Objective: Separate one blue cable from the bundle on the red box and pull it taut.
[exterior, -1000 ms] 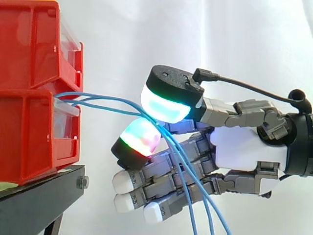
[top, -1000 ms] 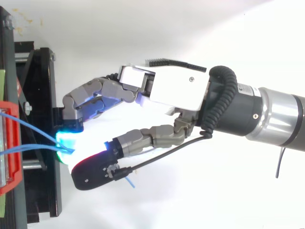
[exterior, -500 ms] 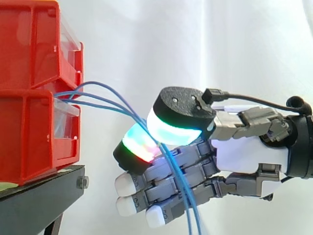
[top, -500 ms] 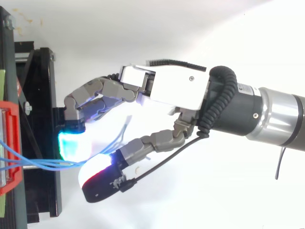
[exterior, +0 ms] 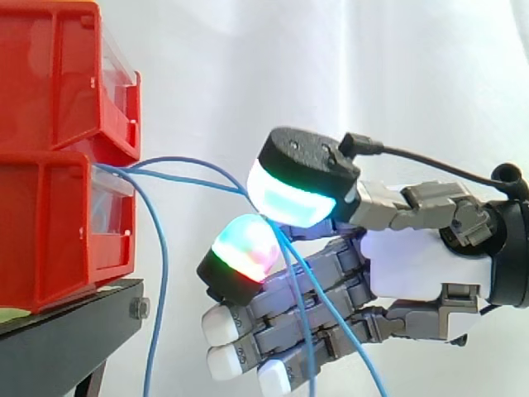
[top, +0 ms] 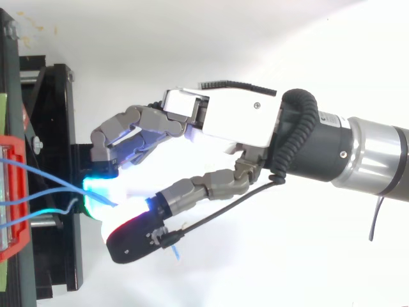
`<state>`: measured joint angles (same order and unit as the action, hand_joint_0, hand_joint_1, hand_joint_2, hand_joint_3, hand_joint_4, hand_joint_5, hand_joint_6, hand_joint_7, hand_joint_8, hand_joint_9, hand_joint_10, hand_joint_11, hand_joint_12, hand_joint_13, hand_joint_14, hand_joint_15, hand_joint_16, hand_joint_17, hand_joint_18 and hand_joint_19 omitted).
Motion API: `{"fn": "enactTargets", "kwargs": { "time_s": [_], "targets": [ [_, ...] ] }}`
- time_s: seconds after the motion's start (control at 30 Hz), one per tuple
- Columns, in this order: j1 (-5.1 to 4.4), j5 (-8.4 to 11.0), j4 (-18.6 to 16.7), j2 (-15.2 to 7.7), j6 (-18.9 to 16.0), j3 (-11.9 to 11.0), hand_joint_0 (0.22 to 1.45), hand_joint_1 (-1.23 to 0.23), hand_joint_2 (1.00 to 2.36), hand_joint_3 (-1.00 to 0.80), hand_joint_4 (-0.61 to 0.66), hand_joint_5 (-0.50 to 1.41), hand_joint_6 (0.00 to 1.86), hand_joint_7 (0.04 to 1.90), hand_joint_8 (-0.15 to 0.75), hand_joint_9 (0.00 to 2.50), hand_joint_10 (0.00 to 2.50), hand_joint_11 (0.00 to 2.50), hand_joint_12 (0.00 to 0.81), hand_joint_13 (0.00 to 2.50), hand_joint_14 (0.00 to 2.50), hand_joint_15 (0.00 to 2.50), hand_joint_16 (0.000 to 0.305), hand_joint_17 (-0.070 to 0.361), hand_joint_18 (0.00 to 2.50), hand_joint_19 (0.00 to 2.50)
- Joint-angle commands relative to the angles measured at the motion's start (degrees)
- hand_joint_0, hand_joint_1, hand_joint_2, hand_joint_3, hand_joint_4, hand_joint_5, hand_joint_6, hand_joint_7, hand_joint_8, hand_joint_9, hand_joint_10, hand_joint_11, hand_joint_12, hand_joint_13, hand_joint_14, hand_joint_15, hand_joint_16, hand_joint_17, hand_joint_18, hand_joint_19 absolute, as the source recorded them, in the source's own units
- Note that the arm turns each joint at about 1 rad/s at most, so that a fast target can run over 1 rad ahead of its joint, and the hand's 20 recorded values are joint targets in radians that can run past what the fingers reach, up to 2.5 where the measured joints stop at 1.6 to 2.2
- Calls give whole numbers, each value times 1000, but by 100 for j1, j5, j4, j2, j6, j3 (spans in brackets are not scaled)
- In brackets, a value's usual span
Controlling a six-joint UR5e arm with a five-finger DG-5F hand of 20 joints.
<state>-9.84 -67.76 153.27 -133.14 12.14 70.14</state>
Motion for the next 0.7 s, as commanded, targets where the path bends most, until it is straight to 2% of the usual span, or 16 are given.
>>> {"fn": "enactTargets", "kwargs": {
  "time_s": [0.0,0.2,0.27,0.33,0.43,0.5,0.67],
  "targets": [
    [0,0,1,7,-1,0,468,-606,1000,-500,181,-147,856,1029,372,778,8,391,421,729,9,322,56,126,806,359],
    [0,0,1,-2,-1,0,440,-563,1000,-500,180,-143,847,1025,389,786,8,391,437,733,8,324,59,132,807,359],
    [0,0,1,-2,-1,0,467,-584,1000,-500,176,-143,844,1037,378,780,10,385,424,722,9,325,56,126,785,373],
    [0,0,1,-2,-1,0,555,-670,1007,-391,157,-140,841,1081,352,777,9,394,391,710,10,336,49,111,743,405],
    [0,0,-8,-2,-1,0,559,-712,1013,-256,136,-138,846,1102,360,782,9,403,400,720,9,334,51,115,771,391],
    [0,0,-17,-2,8,0,565,-743,1012,-209,136,-138,852,1094,376,791,8,394,414,736,9,332,54,121,807,373],
    [0,-9,-17,-2,8,-9,586,-819,1017,-168,89,-152,866,1051,346,744,9,405,394,719,10,336,50,113,792,375]
  ]
}}
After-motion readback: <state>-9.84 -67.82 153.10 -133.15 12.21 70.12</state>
